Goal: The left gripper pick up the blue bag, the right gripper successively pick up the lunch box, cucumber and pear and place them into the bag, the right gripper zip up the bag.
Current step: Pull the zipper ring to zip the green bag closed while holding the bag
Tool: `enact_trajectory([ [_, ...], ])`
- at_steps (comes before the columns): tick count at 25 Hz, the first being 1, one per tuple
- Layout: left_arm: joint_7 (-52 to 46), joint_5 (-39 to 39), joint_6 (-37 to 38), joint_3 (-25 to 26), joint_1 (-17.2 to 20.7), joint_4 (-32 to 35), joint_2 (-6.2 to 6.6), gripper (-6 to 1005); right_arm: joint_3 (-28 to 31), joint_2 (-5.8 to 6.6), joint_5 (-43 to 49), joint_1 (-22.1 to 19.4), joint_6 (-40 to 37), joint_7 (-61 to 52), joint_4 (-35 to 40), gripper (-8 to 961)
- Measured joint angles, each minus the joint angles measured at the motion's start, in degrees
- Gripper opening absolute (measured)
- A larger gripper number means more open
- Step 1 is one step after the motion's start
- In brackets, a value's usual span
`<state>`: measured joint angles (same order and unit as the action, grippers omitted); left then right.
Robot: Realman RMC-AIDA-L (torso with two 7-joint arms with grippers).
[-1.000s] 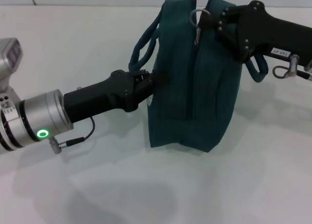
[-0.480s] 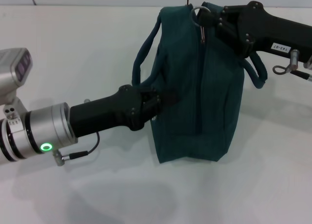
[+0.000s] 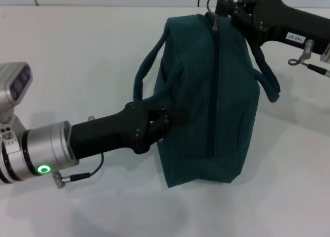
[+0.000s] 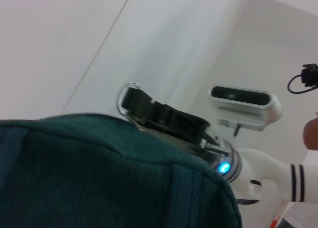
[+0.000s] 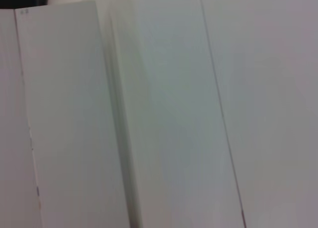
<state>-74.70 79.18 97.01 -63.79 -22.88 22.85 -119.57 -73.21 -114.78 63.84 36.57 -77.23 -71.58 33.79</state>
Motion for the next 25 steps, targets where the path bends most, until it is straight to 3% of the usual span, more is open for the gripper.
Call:
enact_trajectory([
  [14,1.0,-0.4,1.3,0.9,2.6,0.1,0.43,56,1.0,-0.38,0.1,2.4,9.6,0.4,-4.1,5],
  [25,1.5,-0.3,-3.1,10.7,5.6,-0.2,0.28,55,1.0,-0.54,-0.3,0.8,9.7,0.5,-3.9,4],
])
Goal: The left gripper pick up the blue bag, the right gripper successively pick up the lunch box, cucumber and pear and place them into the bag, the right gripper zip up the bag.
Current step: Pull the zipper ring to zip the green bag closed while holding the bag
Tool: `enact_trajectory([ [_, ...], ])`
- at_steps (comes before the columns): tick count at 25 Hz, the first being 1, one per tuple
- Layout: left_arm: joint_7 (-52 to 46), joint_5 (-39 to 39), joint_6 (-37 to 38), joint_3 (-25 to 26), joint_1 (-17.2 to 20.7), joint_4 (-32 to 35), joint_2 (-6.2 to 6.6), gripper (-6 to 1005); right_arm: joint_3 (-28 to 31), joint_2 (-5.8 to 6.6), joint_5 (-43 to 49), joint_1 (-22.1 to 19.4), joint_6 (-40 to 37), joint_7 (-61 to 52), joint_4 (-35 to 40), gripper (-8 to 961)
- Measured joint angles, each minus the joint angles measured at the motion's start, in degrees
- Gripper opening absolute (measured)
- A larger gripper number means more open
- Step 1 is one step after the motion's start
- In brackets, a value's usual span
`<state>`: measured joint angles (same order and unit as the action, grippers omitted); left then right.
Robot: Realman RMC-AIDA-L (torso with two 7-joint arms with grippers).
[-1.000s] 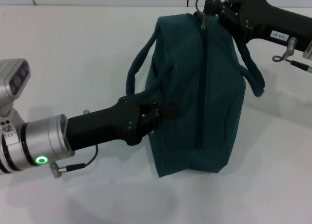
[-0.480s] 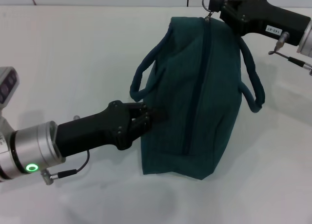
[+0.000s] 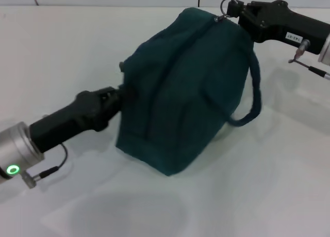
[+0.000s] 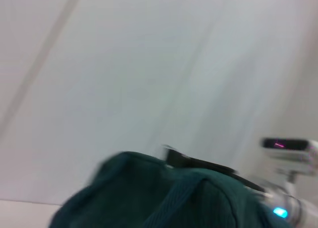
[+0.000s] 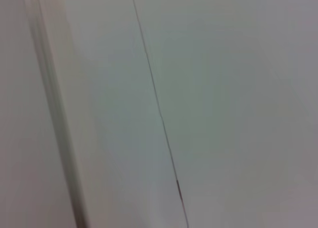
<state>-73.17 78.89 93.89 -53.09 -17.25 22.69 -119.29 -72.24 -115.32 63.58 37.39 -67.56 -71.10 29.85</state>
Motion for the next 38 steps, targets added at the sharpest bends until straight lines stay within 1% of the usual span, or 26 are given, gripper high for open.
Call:
enact_trajectory([
  [6,0.3,-0.9,-3.4,4.8,1.4,-1.4,-0.33,55,0.0,-0.09,-0.6,-1.5,-2.4,-0.1,1.0,4],
  [11,0.4,-1.1,-3.6,5.5,1.3,-1.5,-0.24,68,0.0,-0.08,-0.7,-2.2,-2.9,-0.1,1.3,5],
  [14,0.7,-1.6,-3.0,5.6,1.2,-1.2,-0.18,142,0.2,-0.04,-0.8,-2.6,-3.6,-0.1,1.4,5],
  [19,1.1,-2.0,2.0,5.6,1.2,-0.1,-0.13,264,1.5,-0.02,-0.8,-3.1,-4.8,-0.1,1.4,4],
  [23,1.2,-3.5,6.4,5.7,0.8,0.2,0.05,404,1.8,0.03,-0.8,-3.3,-5.2,0.1,1.4,4],
  [25,0.9,-5.9,7.7,5.7,0.8,0.9,0.11,474,1.8,0.03,-0.8,-3.3,-5.3,0.1,1.4,4],
  [27,-0.2,-9.2,8.0,5.8,0.8,2.0,0.18,568,1.8,0.03,-0.8,-3.3,-5.3,0.2,1.4,4],
  [30,-3.9,-12.7,7.6,6.3,0.4,4.5,1.08,708,1.8,0.02,-0.8,-3.4,-5.5,0.2,1.4,4],
  [33,-8.7,-13.2,5.6,6.4,-1.6,8.1,2.88,820,2.1,0.01,-0.8,-3.5,-5.7,0.5,1.4,4],
  [35,-12.3,-12.8,2.6,6.4,-3.6,10.8,4.64,894,2.3,0.01,-0.8,-3.6,-5.8,0.8,1.4,4],
  [36,-13.6,-12.5,1.2,6.4,-4.5,11.9,5.42,893,2.3,0.01,-0.8,-3.6,-5.8,0.9,1.4,4],
  [38,-17.1,-10.2,-2.5,6.4,-7.3,14.5,7.64,890,2.3,0.01,-0.8,-3.6,-5.8,1.0,1.4,4],
])
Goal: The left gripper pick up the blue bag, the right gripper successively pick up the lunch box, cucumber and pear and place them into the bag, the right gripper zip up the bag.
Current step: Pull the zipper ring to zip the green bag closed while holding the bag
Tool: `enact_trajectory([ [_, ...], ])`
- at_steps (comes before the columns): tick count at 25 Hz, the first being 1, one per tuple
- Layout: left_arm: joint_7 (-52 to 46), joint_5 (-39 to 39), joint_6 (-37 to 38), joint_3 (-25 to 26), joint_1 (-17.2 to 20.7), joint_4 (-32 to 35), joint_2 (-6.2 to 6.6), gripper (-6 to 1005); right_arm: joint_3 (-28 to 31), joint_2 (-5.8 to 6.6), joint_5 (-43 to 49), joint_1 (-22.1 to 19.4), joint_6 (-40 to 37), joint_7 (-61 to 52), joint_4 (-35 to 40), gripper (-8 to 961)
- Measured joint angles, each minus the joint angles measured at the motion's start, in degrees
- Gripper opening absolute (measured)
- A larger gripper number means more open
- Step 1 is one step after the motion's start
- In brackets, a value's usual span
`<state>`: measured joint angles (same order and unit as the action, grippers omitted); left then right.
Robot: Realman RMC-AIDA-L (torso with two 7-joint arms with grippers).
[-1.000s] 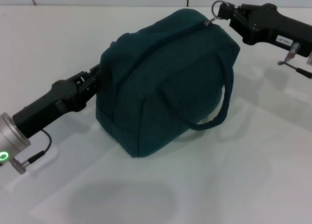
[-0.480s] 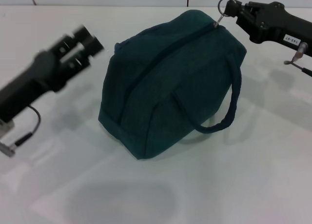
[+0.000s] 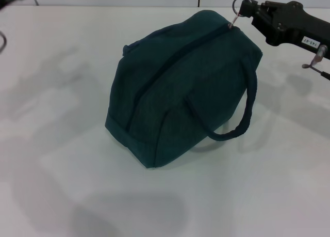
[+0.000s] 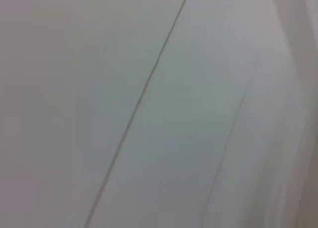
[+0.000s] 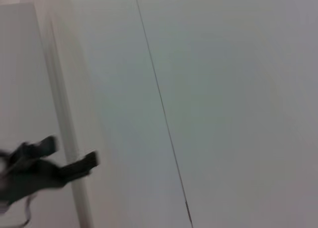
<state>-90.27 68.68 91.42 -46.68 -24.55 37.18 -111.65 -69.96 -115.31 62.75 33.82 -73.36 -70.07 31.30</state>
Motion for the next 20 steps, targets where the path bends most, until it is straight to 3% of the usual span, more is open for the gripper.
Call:
enact_trajectory([
  [5,-9.5,11.0,-4.2,0.0,-5.7,9.0,3.81,882,0.0,0.00,0.0,0.0,-0.3,0.5,0.0,5],
  [9,-23.0,24.7,-3.8,-0.5,-9.4,20.2,4.25,876,0.6,-0.06,0.0,0.0,-0.6,0.6,0.0,5],
  [11,-29.6,30.3,-2.5,-1.7,-10.2,27.1,3.55,873,0.7,-0.08,0.0,0.0,-0.8,0.6,0.0,5],
  [16,-47.0,39.5,1.3,-8.8,-10.1,47.8,0.12,866,1.2,-0.06,0.0,-0.1,-0.8,0.6,-0.2,5],
  [18,-49.5,40.8,1.7,-10.4,-9.9,51.1,-0.58,863,1.5,-0.04,0.0,-0.1,-0.8,0.6,-0.3,5],
  [19,-54.6,45.3,2.4,-15.4,-8.8,59.8,-2.73,862,1.6,-0.04,0.0,-0.1,-0.8,0.6,-0.3,5],
  [20,-55.4,46.7,2.4,-16.5,-8.4,61.4,-3.32,860,1.6,-0.06,0.0,-0.1,-0.8,0.6,-0.3,5],
])
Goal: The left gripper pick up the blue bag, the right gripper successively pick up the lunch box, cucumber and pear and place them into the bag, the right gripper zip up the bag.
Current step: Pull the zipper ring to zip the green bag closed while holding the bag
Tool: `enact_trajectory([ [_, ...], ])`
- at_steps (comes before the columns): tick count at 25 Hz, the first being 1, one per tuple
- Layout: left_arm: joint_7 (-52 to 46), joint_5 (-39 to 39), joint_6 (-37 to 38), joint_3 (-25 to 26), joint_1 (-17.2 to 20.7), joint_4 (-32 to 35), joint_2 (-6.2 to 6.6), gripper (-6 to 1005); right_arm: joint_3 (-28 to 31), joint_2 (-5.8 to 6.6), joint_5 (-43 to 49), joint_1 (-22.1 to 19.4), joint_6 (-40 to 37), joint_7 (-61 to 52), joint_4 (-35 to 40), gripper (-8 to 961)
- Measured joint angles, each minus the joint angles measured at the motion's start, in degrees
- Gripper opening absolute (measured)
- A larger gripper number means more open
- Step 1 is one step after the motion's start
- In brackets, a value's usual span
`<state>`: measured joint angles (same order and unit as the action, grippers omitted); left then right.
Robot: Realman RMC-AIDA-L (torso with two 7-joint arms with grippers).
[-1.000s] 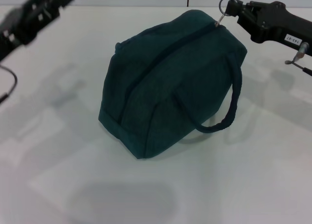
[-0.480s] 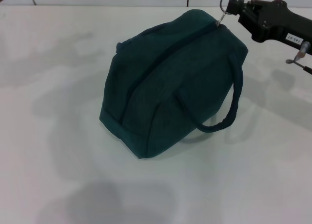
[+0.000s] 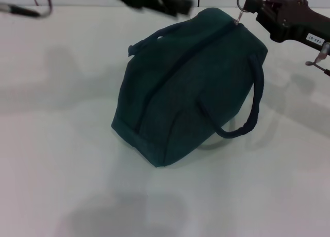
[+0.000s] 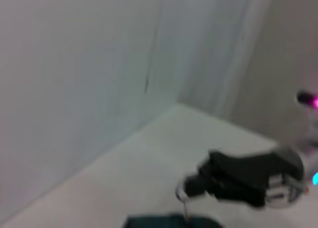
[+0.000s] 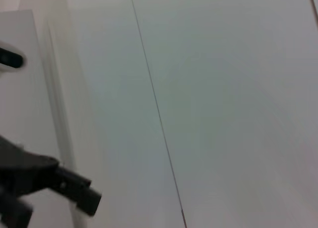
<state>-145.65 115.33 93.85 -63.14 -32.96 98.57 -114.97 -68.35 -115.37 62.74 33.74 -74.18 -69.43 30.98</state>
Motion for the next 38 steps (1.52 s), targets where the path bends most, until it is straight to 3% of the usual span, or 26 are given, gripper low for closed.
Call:
enact_trajectory([
  [2,-1.7,6.7,-0.1,-4.1,1.6,6.5,-3.20,857,0.0,-0.03,0.0,0.0,0.0,0.1,0.0,5],
  [4,-2.4,11.0,-1.2,-7.7,3.0,9.5,-4.71,854,0.0,-0.06,0.0,0.2,0.1,0.3,-0.2,5],
  [7,-5.1,14.3,-5.9,-15.6,5.5,11.0,-4.60,850,0.0,-0.06,-0.3,0.2,0.0,0.7,-0.3,5],
  [10,-5.8,14.8,-9.6,-18.3,6.8,10.7,-4.64,846,-0.1,-0.04,-0.6,0.1,-0.3,0.7,-0.4,5],
  [38,-3.2,19.1,-17.8,-25.0,8.2,1.2,-4.84,805,0.0,-0.02,-0.6,0.0,-2.0,0.8,-0.5,5],
])
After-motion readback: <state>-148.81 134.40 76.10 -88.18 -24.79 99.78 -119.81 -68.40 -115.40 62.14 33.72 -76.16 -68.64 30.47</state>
